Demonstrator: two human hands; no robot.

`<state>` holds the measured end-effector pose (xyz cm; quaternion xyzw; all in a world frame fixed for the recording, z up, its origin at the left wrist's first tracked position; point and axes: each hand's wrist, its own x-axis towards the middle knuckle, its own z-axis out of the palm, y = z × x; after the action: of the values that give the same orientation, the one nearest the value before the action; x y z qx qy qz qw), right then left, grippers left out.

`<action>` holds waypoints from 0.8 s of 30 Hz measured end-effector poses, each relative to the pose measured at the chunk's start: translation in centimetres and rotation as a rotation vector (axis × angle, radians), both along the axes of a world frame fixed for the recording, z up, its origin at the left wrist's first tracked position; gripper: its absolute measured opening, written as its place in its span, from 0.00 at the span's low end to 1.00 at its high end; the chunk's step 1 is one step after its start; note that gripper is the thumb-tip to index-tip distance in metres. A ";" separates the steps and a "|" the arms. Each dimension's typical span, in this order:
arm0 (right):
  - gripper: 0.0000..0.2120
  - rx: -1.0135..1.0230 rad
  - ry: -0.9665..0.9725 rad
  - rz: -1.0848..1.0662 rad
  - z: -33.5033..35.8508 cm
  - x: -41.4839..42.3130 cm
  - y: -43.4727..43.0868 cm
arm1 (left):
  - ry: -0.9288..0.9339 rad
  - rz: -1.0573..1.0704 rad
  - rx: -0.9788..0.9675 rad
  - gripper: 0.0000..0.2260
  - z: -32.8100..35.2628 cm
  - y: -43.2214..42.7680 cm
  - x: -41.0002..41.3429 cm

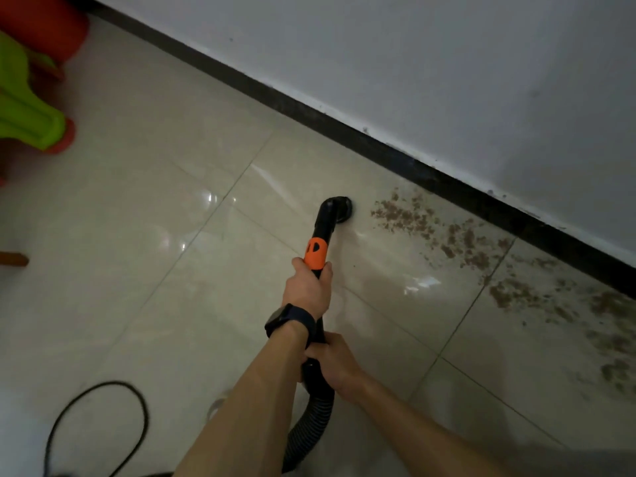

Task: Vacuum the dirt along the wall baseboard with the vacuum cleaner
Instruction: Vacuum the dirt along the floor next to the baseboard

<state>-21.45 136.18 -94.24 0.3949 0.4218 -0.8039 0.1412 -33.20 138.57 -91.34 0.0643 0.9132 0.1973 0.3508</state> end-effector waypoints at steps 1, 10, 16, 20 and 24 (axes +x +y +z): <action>0.10 -0.020 -0.001 0.020 0.4 1.0 -0.2 | -0.025 0.016 -0.009 0.16 0.4 -0.3 0.9; 0.05 -0.125 -0.102 0.186 5.2 9.1 -2.5 | -0.175 0.116 -0.059 0.17 4.3 -3.6 9.2; 0.06 -0.093 -0.202 0.317 4.3 12.8 -2.7 | -0.197 0.225 -0.038 0.17 3.1 -5.0 12.8; 0.06 -0.068 -0.122 0.312 3.0 13.0 -0.7 | -0.104 0.294 -0.049 0.17 2.0 -4.0 13.1; 0.10 -0.014 -0.103 0.284 2.6 11.3 -0.3 | -0.092 0.279 -0.016 0.17 1.5 -3.4 11.1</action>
<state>-10.11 135.87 -91.63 0.3708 0.4601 -0.7574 0.2778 -22.10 135.22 -89.84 -0.0752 0.8978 0.2399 0.3617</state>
